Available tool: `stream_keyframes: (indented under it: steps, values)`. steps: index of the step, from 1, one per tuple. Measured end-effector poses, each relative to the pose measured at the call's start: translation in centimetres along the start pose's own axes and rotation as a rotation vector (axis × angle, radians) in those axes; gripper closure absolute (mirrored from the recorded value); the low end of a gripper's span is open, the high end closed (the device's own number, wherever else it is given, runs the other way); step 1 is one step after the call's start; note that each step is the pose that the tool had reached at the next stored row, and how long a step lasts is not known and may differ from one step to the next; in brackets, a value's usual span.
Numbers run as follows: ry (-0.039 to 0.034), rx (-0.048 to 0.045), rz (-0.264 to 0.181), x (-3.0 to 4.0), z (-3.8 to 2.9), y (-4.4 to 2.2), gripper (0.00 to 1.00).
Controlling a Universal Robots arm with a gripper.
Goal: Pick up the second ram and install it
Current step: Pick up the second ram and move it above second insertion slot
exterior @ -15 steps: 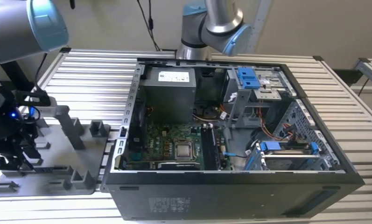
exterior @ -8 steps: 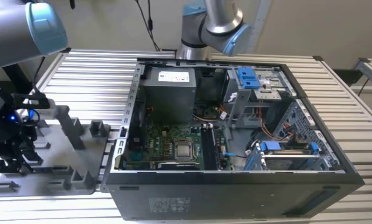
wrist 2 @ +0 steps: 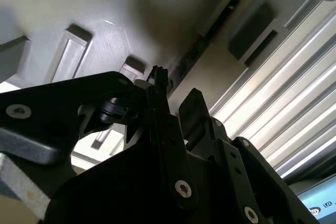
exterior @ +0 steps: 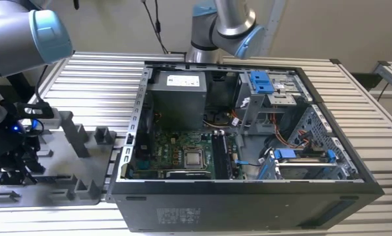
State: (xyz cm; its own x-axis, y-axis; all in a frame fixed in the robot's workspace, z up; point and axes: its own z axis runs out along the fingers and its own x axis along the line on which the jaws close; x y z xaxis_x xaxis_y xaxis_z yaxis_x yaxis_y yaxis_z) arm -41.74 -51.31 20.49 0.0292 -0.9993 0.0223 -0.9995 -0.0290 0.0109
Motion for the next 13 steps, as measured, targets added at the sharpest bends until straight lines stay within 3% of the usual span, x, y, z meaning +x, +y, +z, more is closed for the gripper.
stream_keyframes:
  steps: [7, 13]
  values:
    - [0.0005, 0.002, -0.003, -0.03, 0.63, 0.13, 0.62]
    - [0.0005, 0.0019, -0.003, -0.03, 0.66, 0.13, 0.62]
